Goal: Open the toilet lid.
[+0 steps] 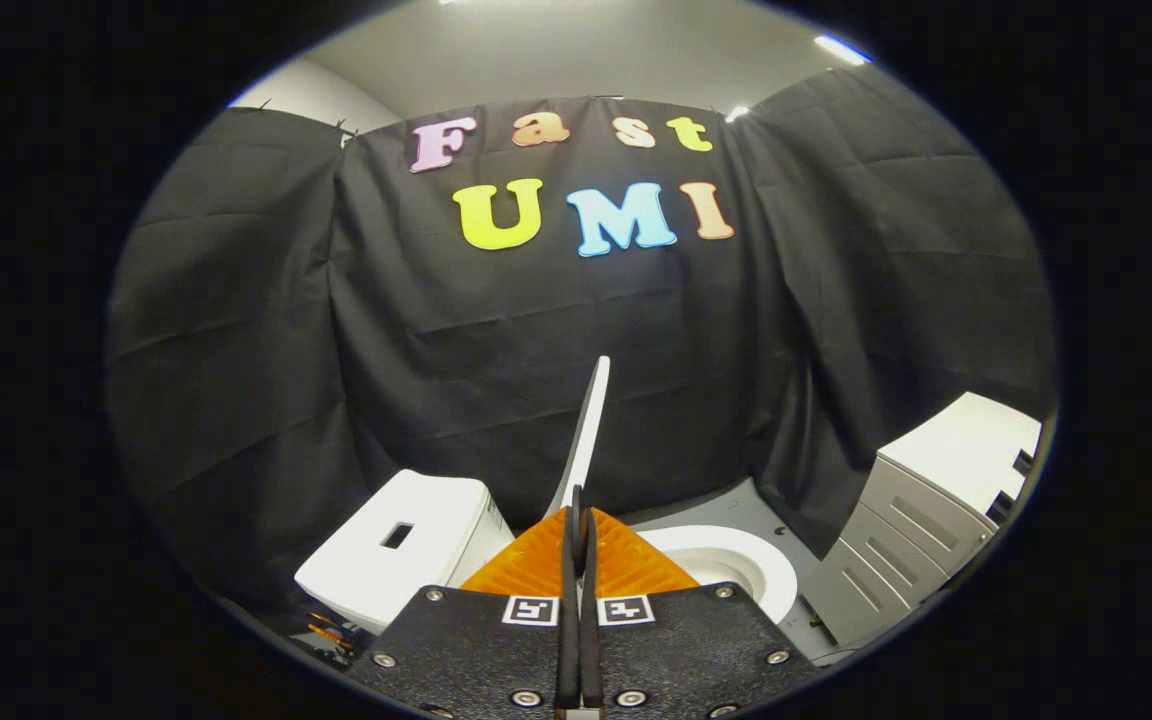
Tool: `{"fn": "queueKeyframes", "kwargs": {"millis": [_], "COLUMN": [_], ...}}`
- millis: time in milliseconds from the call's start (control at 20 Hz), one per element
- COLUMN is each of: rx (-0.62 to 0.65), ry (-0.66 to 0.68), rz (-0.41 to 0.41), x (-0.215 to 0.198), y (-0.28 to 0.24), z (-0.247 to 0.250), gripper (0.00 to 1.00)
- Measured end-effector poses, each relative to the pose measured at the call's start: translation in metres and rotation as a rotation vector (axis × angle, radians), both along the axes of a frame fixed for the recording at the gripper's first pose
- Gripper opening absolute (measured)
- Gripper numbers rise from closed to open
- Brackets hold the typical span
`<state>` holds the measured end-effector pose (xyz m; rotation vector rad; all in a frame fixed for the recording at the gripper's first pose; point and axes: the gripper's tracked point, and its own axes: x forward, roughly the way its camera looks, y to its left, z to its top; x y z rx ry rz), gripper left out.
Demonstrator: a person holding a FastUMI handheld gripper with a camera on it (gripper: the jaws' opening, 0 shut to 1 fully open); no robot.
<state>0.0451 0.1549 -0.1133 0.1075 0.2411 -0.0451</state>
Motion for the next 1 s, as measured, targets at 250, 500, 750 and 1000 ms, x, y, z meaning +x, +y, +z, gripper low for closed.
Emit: {"fn": "queueKeyframes", "kwargs": {"millis": [250, 500, 750, 1000], "rx": [-0.121, -0.17, -0.219, -0.317], "ry": [-0.002, -0.024, -0.045, -0.06], "rz": [-0.003, 0.027, 0.067, 0.105], "x": [0.003, 0.003, 0.009, 0.012], "y": [0.021, 0.052, 0.089, 0.125], "z": [0.008, 0.013, 0.02, 0.019], "gripper": [0.0, 0.0, 0.0, 0.0]}}
